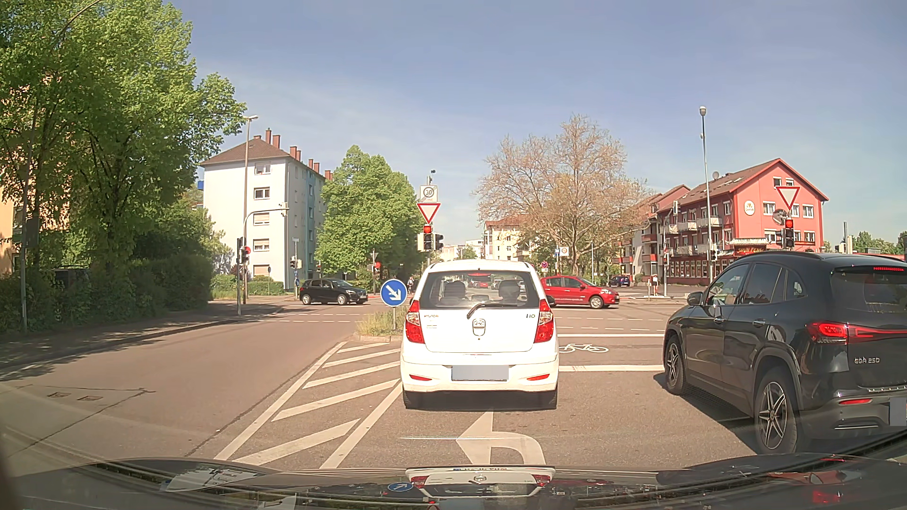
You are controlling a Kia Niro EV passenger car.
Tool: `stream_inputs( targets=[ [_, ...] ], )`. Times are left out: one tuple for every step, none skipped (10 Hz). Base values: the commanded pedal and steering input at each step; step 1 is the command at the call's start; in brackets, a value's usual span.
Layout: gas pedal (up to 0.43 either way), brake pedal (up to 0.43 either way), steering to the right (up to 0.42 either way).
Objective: Follow the waypoints while adhering to traffic rules and regulations
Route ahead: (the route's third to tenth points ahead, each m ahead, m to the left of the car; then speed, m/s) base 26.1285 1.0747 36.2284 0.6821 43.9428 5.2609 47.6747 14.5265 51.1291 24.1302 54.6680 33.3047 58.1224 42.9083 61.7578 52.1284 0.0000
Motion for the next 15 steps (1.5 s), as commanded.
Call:
stream_inputs(
  targets=[
    [0.000,0.274,-0.004],
    [0.000,0.274,-0.003],
    [0.000,0.274,-0.004],
    [0.000,0.274,-0.004],
    [0.000,0.274,-0.004],
    [0.000,0.268,-0.004],
    [0.000,0.274,-0.004],
    [0.000,0.280,-0.004],
    [0.000,0.280,-0.004],
    [0.000,0.287,-0.004],
    [0.000,0.287,-0.004],
    [0.000,0.287,-0.004],
    [0.000,0.287,-0.004],
    [0.000,0.287,-0.004],
    [0.000,0.287,-0.004]
  ],
)
